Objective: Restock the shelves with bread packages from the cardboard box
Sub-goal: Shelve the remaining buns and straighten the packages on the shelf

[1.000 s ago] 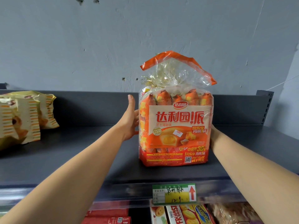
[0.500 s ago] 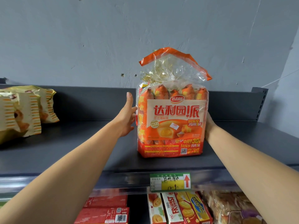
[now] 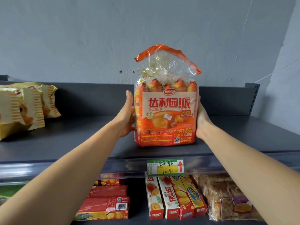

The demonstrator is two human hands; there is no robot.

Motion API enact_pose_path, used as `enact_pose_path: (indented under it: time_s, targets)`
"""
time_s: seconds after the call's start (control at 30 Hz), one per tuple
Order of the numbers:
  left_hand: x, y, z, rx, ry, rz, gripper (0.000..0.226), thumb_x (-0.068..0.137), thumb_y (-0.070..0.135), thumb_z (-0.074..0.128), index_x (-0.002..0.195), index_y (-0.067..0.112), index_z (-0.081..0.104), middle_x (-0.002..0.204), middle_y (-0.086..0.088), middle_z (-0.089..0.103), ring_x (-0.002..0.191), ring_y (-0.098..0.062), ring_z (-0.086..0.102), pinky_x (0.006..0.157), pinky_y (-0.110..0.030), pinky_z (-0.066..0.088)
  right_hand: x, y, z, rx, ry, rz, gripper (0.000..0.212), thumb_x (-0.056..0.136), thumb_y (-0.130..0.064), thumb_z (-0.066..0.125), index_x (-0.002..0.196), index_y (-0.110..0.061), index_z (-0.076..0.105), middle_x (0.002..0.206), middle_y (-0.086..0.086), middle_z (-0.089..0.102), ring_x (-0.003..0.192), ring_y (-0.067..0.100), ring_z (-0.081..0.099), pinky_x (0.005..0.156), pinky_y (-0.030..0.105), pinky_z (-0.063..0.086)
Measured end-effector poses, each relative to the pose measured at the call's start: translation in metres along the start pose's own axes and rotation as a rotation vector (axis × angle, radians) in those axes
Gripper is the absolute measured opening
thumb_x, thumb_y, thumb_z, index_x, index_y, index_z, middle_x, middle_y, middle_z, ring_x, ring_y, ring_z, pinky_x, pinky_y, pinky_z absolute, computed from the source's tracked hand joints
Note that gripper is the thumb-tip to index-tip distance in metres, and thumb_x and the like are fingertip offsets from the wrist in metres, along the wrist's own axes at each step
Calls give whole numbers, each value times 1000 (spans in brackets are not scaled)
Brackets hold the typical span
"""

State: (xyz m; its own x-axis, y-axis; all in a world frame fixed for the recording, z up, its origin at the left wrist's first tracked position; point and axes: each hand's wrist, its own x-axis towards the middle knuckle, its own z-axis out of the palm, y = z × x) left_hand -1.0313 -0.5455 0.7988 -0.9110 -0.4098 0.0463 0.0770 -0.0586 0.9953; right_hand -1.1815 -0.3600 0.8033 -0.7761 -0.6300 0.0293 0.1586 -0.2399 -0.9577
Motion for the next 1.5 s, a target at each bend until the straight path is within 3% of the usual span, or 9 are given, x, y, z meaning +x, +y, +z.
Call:
enact_pose_path:
  time_s: [0.07, 0.23, 0.57, 0.77, 0.93, 1.07, 1.27, 1.4, 1.5]
  targets:
    - [-4, 3, 7, -43, 7, 22, 87, 77, 86, 11, 109, 31, 70, 120, -4, 66, 113, -30, 62, 101, -50, 45, 0, 1, 3, -3, 5, 3, 73, 88, -75, 25, 105, -21, 73, 104, 11, 74, 97, 32, 70, 93, 52, 51]
    - [-9, 9, 13, -85, 36, 39, 80, 83, 80, 10, 116, 32, 64, 116, -4, 70, 110, -27, 65, 98, -49, 48, 1, 4, 7, 23, 20, 17, 73, 88, -75, 26, 102, -21, 73, 104, 11, 74, 99, 32, 70, 96, 53, 49]
    - [-1, 9, 12, -61, 152, 77, 73, 86, 76, 11, 105, 33, 67, 106, -1, 74, 101, -24, 69, 91, -44, 53, 5, 6, 8, 8, 19, -10, 70, 89, -73, 24, 100, -24, 72, 101, 8, 75, 100, 29, 69, 97, 50, 49]
    - [1, 9, 12, -46, 186, 78, 73, 87, 75, 9, 100, 33, 67, 92, 3, 76, 94, -21, 70, 84, -40, 55, 19, 5, 6, 60, -25, -7, 67, 91, -71, 27, 108, -23, 70, 110, 9, 72, 108, 30, 65, 103, 51, 44]
    - [-8, 10, 6, -8, 250, 41, 81, 78, 85, 13, 84, 35, 77, 113, -4, 71, 108, -30, 66, 99, -49, 48, 19, 4, 7, 66, -11, -8, 64, 91, -70, 29, 103, -25, 71, 111, 8, 72, 110, 29, 65, 104, 50, 44]
    - [-16, 7, 5, 103, 371, -20, 94, 78, 85, 13, 121, 18, 65, 116, -21, 66, 118, -34, 59, 105, -49, 42, 9, 2, 4, -60, 37, -4, 66, 88, -74, 28, 103, -27, 71, 105, 5, 74, 105, 27, 67, 103, 49, 45]
    - [-36, 2, 10, 116, 383, -36, 100, 75, 88, 12, 121, 16, 63, 122, -10, 65, 117, -27, 58, 108, -48, 39, -14, 2, 1, -173, 116, 1, 61, 89, -73, 27, 98, -28, 67, 108, 5, 70, 106, 26, 64, 104, 50, 42]
    - [-50, 2, 29, 22, 258, -30, 94, 81, 82, 7, 126, 20, 62, 119, -7, 68, 107, -23, 64, 81, -36, 51, -27, 3, 8, -137, 88, 17, 65, 93, -69, 20, 97, -27, 69, 98, 4, 73, 95, 24, 69, 87, 42, 53]
    - [-56, 4, 38, -17, 229, -3, 88, 82, 81, 8, 133, 28, 56, 126, -3, 65, 113, -22, 61, 85, -39, 50, -31, 0, 17, -107, 77, 31, 71, 91, -72, 17, 101, -27, 71, 97, 5, 75, 94, 26, 70, 90, 47, 53]
